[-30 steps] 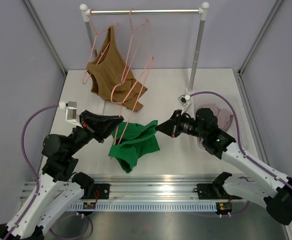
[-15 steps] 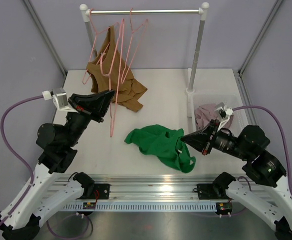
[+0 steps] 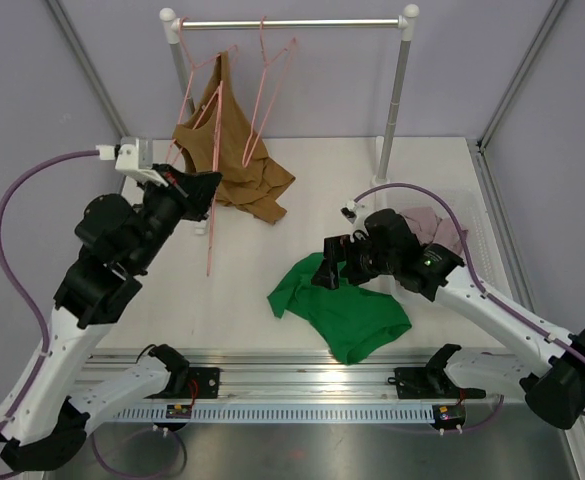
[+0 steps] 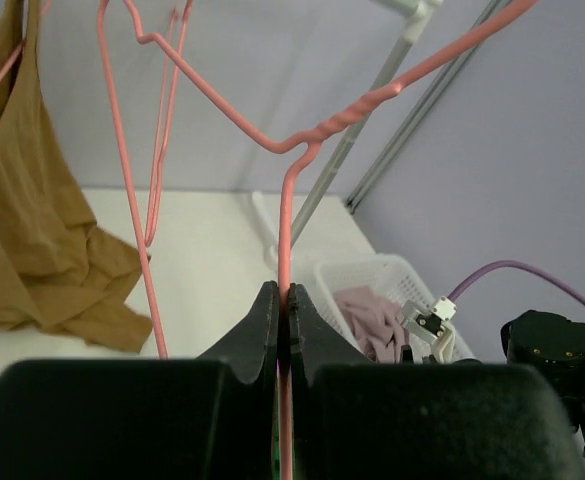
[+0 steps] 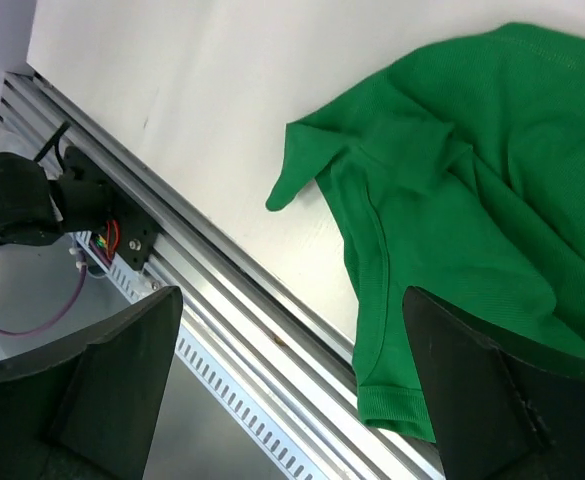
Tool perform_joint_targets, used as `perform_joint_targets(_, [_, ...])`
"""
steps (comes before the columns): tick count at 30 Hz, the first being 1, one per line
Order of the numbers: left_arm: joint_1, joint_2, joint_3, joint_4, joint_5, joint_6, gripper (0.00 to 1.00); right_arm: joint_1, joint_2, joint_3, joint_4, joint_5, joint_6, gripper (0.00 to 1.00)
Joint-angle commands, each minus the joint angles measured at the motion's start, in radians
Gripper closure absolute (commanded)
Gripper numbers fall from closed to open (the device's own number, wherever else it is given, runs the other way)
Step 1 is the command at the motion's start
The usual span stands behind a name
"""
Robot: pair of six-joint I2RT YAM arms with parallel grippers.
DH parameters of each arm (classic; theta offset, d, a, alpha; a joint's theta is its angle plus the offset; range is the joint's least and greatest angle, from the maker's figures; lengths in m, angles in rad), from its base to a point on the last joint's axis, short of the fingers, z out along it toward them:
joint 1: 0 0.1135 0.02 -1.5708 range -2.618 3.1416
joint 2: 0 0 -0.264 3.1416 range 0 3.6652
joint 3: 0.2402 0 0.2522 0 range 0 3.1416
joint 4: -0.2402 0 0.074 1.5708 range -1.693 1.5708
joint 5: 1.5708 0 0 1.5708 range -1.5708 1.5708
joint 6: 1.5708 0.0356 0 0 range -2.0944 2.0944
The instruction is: Remove the tank top from the hanger
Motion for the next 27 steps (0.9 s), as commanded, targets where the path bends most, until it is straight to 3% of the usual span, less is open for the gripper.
perform_joint_targets(1, [0.037, 0.064, 0.101, -0.093, 0.039, 0.002, 1.00, 0.024, -0.023, -0.006, 0.070, 0.049, 0.009, 0.01])
perform_joint_targets(9, [0.278, 0.239, 0.222, -0.048, 0.422, -0.108, 1.00, 0.024, -0.122, -0.038, 0.062, 0.059, 0.015, 0.01])
perform_joint_targets(18, [0.380, 0.504, 0.454, -0.005, 0.535, -0.177, 1.00, 0.024, -0.239, -0.063, 0.044, 0.052, 0.027, 0.00])
perform_joint_targets(27, [0.453, 0.751, 0.618, 0.162, 0.667, -0.314, 1.00, 0.024, -0.307, -0.051, 0.013, 0.040, 0.018, 0.00])
